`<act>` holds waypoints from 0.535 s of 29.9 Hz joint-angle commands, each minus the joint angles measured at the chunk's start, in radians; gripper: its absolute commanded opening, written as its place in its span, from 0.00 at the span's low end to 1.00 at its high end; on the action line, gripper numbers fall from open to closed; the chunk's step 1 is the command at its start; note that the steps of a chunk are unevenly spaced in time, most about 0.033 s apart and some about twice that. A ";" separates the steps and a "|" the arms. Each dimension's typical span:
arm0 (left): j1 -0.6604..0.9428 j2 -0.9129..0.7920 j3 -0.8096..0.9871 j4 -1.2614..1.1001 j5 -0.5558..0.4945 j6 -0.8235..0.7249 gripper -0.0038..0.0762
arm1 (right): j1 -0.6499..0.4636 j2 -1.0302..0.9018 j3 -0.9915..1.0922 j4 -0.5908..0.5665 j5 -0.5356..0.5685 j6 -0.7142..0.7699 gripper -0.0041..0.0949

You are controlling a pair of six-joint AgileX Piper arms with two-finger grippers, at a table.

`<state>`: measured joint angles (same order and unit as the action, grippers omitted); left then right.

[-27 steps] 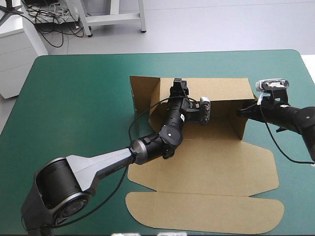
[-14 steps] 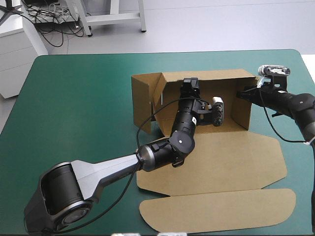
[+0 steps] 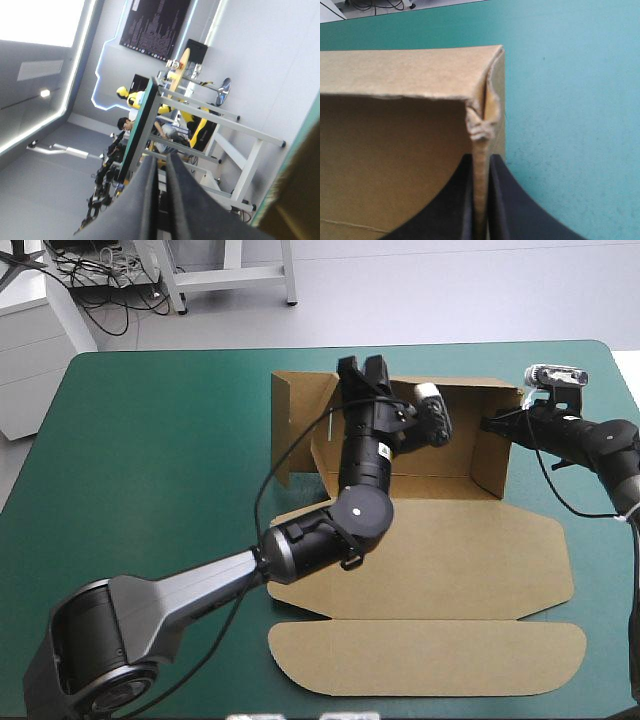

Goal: Fold the box

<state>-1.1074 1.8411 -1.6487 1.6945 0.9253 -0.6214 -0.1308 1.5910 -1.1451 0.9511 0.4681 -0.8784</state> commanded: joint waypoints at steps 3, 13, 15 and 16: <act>0.123 -0.154 -0.039 -0.065 0.039 -0.017 0.04 | 0.002 -0.073 -0.008 -0.034 0.097 0.004 0.04; 0.478 -0.311 -0.039 -0.469 -0.023 -0.017 0.04 | 0.002 -0.248 -0.008 -0.227 0.309 0.226 0.04; 0.553 -0.328 -0.038 -0.538 -0.023 0.003 0.04 | 0.002 -0.286 -0.008 -0.248 0.348 0.275 0.04; 0.592 -0.333 -0.033 -0.585 -0.023 0.024 0.04 | 0.002 -0.306 -0.008 -0.251 0.382 0.300 0.04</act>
<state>-0.5928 1.5701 -1.6540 1.1620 0.9188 -0.6195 -0.1271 1.3649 -1.1289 0.7128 0.7403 -0.6554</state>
